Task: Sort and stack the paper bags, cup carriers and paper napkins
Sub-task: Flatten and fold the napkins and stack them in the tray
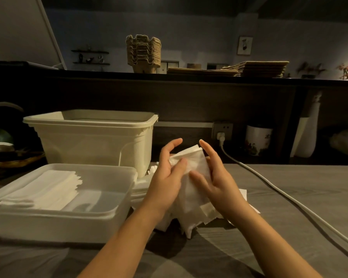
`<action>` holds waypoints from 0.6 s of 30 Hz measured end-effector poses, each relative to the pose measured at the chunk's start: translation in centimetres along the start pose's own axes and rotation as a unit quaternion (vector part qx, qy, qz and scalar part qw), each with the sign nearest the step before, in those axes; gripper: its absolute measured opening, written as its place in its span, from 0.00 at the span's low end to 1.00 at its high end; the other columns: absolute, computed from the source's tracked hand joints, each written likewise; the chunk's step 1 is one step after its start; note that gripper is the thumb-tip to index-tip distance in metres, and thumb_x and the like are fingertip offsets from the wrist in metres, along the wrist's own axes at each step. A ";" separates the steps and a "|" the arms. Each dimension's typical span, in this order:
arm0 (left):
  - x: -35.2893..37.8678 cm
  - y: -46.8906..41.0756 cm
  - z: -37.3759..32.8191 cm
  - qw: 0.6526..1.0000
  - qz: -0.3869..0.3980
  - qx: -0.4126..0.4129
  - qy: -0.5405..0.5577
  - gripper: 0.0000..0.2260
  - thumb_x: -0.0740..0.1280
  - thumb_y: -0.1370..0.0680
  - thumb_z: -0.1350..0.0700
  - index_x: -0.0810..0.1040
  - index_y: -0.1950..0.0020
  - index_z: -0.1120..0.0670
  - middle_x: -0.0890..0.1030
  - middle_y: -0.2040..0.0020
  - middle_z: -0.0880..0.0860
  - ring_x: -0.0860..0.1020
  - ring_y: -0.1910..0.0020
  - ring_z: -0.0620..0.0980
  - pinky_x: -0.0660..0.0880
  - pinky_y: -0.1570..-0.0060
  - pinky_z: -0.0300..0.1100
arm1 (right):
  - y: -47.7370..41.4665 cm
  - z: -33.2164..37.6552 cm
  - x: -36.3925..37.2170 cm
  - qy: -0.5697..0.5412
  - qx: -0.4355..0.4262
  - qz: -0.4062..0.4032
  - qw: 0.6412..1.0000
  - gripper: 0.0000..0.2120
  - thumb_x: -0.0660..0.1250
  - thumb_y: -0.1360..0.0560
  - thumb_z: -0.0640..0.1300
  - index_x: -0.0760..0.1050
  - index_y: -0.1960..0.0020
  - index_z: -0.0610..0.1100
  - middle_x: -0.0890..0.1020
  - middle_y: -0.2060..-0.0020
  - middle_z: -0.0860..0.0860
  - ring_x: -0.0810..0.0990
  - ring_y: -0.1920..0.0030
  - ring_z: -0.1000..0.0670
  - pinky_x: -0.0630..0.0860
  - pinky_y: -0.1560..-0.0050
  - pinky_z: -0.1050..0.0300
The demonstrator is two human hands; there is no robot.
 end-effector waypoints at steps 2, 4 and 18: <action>-0.3 -0.1 -0.1 0.997 -0.034 -0.005 0.067 0.17 0.59 0.20 0.57 0.67 0.41 0.33 0.75 0.46 0.45 0.80 0.51 0.46 0.80 0.57 0.43 | 0.0 -0.4 0.2 -0.038 0.024 0.021 0.999 0.28 0.67 0.28 0.49 0.55 0.37 0.67 0.74 0.46 0.62 0.78 0.47 0.63 0.78 0.49 0.63; -0.7 -0.3 -0.3 0.991 -0.066 -0.007 0.120 0.17 0.60 0.21 0.58 0.68 0.40 0.36 0.76 0.47 0.47 0.79 0.51 0.47 0.80 0.56 0.43 | 0.0 -0.6 0.2 -0.057 0.054 0.030 0.996 0.20 0.67 0.27 0.46 0.64 0.42 0.64 0.77 0.45 0.57 0.79 0.47 0.57 0.79 0.49 0.59; -0.1 0.1 1.4 0.928 0.063 -0.245 0.273 0.21 0.61 0.27 0.43 0.80 0.40 0.52 0.81 0.42 0.55 0.80 0.43 0.54 0.75 0.44 0.53 | 0.6 -0.7 1.2 -0.140 0.164 0.125 0.968 0.10 0.62 0.23 0.47 0.70 0.42 0.54 0.80 0.52 0.53 0.82 0.56 0.56 0.78 0.62 0.61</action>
Point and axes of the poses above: each hand's wrist, its own y-axis away from the middle knuckle, its own x-axis out of the palm, z = x × y, the point moved 4 cm from there along -y, towards the middle knuckle
